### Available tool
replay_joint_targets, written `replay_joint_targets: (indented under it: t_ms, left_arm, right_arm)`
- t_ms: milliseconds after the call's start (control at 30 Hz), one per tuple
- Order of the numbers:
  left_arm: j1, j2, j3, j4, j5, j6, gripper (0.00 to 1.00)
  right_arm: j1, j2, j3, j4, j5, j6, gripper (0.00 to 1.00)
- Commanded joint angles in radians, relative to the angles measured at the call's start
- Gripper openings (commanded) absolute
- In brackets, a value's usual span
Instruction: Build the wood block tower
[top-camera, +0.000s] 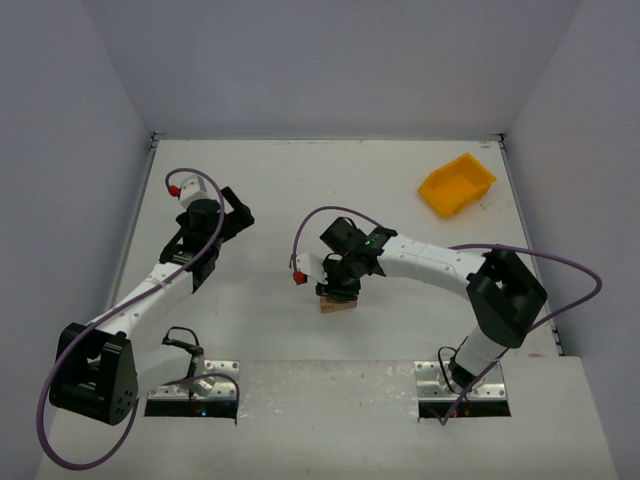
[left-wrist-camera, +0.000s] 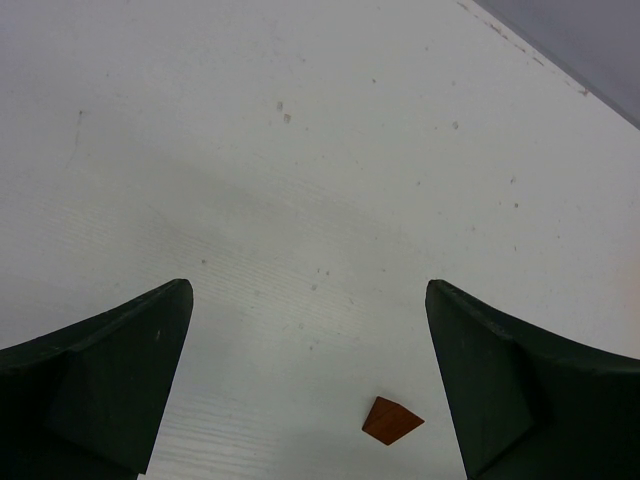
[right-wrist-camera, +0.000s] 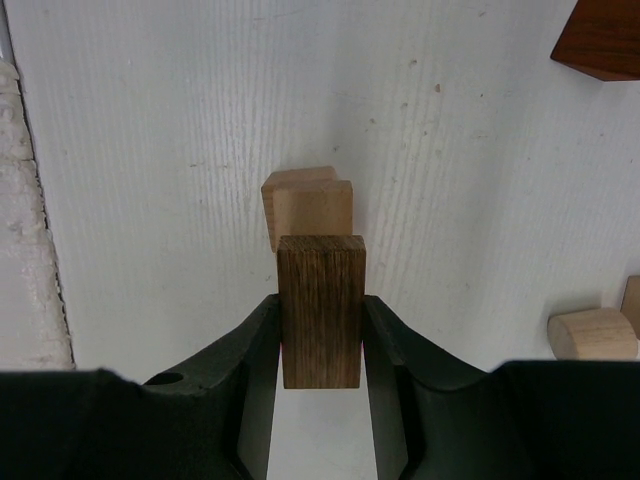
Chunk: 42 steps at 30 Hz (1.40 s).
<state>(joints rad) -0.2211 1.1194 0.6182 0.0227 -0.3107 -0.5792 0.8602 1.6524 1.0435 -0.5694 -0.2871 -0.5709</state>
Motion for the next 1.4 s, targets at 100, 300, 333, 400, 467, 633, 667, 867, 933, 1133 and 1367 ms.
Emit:
replay_joint_targets:
  t_ms: [100, 300, 333, 400, 467, 633, 667, 867, 933, 1133, 1367]
  left_arm:
    - [0.008, 0.002, 0.034, 0.041, -0.006, 0.013, 1.0]
    - [0.007, 0.004, 0.034, 0.042, -0.006, 0.013, 1.0]
    - [0.006, 0.005, 0.035, 0.043, -0.005, 0.013, 1.0]
    - [0.008, 0.005, 0.035, 0.043, -0.005, 0.013, 1.0]
    - [0.008, 0.007, 0.037, 0.045, -0.005, 0.013, 1.0]
    - [0.008, 0.01, 0.035, 0.043, -0.007, 0.013, 1.0]
    - [0.008, 0.01, 0.035, 0.043, -0.007, 0.013, 1.0]
    - [0.008, 0.01, 0.035, 0.045, -0.005, 0.013, 1.0]
    - [0.008, 0.011, 0.036, 0.044, -0.005, 0.013, 1.0]
    - [0.007, 0.013, 0.038, 0.043, -0.005, 0.013, 1.0]
    - [0.008, 0.014, 0.039, 0.042, -0.002, 0.013, 1.0]
  right_arm:
    - [0.011, -0.011, 0.006, 0.018, 0.002, 0.002, 0.38]
    - [0.013, -0.009, 0.004, 0.017, 0.014, -0.002, 0.39]
    - [0.013, -0.009, 0.004, 0.017, 0.014, -0.003, 0.4]
    - [0.013, -0.011, 0.003, 0.016, 0.012, -0.004, 0.4]
    - [0.014, -0.013, 0.003, 0.011, 0.009, -0.003, 0.4]
    - [0.016, -0.02, 0.001, 0.003, 0.0, -0.008, 0.4]
    - [0.016, -0.021, -0.001, 0.003, 0.0, -0.009, 0.4]
    - [0.017, -0.032, -0.016, 0.011, 0.0, -0.018, 0.4]
    - [0.018, -0.032, -0.016, 0.013, 0.001, -0.02, 0.4]
    - [0.019, -0.037, -0.017, 0.019, 0.009, -0.018, 0.43]
    - [0.019, -0.031, -0.023, 0.044, 0.042, -0.022, 0.46]
